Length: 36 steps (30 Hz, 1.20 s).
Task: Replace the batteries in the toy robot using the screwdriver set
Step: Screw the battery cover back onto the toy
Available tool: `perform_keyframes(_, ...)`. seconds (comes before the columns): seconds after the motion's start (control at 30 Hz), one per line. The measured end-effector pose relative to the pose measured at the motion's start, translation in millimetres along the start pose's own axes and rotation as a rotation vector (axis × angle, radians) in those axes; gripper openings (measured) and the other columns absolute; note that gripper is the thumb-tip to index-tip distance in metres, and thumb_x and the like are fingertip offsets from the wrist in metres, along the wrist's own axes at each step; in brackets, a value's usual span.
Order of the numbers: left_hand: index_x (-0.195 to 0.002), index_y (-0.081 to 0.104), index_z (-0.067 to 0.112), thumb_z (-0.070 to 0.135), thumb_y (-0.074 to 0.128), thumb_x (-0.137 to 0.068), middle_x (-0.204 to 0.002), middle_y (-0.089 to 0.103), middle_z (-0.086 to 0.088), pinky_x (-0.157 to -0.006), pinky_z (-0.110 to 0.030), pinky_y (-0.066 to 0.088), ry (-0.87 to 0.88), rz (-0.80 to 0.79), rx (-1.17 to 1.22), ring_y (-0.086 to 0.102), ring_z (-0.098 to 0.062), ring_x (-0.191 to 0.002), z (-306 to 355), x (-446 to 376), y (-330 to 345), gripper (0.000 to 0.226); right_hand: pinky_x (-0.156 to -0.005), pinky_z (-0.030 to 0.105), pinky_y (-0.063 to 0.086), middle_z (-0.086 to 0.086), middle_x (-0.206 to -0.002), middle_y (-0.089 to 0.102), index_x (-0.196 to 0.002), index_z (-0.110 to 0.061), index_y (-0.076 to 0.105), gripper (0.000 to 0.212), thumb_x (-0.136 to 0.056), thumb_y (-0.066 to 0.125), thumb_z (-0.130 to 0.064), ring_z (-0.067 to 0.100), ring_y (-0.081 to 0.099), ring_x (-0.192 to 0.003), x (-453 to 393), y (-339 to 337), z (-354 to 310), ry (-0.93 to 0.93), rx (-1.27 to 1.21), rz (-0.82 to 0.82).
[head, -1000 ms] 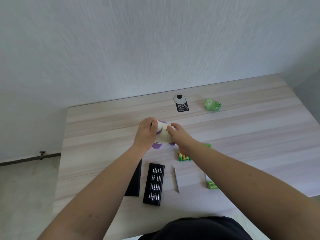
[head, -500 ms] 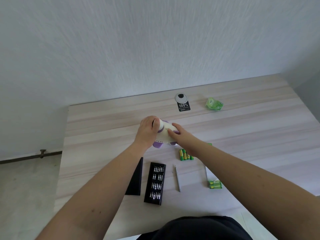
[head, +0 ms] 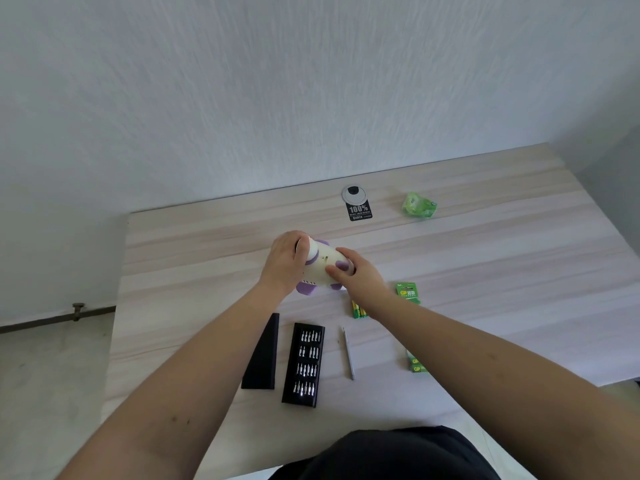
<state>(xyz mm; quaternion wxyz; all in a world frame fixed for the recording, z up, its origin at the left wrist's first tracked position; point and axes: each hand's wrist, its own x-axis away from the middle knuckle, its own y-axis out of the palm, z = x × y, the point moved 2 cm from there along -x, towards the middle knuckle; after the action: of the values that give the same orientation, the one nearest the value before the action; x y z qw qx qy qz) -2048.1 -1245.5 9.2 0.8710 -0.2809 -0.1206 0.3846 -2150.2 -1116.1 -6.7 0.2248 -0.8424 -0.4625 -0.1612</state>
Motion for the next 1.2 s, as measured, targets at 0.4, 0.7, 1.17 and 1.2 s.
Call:
perform_keyframes(0.4,-0.091,0.064,0.001,0.049,0.031,-0.081,-0.088,0.062,0.011,-0.084,-0.04,0.049,-0.049,-0.145,0.059,0.06,-0.025,-0.094,-6.1,-3.1,-6.9,0.059,-0.096,0.028,0.04,-0.008,-0.121,0.068,-0.141,-0.036,0.044,0.049,-0.094,0.058,-0.041,0.01,0.058,-0.113,7.6,-22.5,12.4,-0.046,0.15,-0.188)
perform_keyframes(0.7,-0.097,0.063,-0.003,0.053,0.026,-0.08,-0.103,0.064,-0.006,-0.089,-0.03,0.041,-0.008,-0.171,0.031,0.054,-0.022,-0.101,-4.2,-3.1,-6.7,0.069,-0.09,0.035,0.05,-0.004,-0.109,0.072,-0.136,-0.041,0.047,0.047,-0.092,0.054,-0.053,0.017,0.063,-0.104,12.0,-21.9,18.1,-0.141,0.317,-0.061)
perform_keyframes(1.17,-0.113,0.065,0.008,0.064,0.03,-0.079,-0.126,0.057,-0.007,-0.107,-0.029,0.031,0.006,-0.176,-0.135,0.047,-0.025,-0.124,-20.5,-9.0,-7.5,0.074,-0.082,0.033,0.048,0.001,-0.106,0.058,-0.104,-0.018,0.058,0.018,-0.095,0.052,-0.032,0.019,0.059,-0.093,60.2,1.8,91.2,-0.025,0.611,0.033)
perform_keyframes(1.2,-0.117,0.063,0.01,0.062,0.034,-0.081,-0.125,0.059,-0.006,-0.107,-0.035,0.035,0.019,-0.132,-0.124,0.05,-0.025,-0.122,-20.2,-7.8,-9.1,0.07,-0.083,0.033,0.049,0.002,-0.109,0.058,-0.108,-0.017,0.057,0.02,-0.095,0.052,-0.031,0.019,0.059,-0.095,61.0,7.2,97.6,0.022,0.622,-0.007)
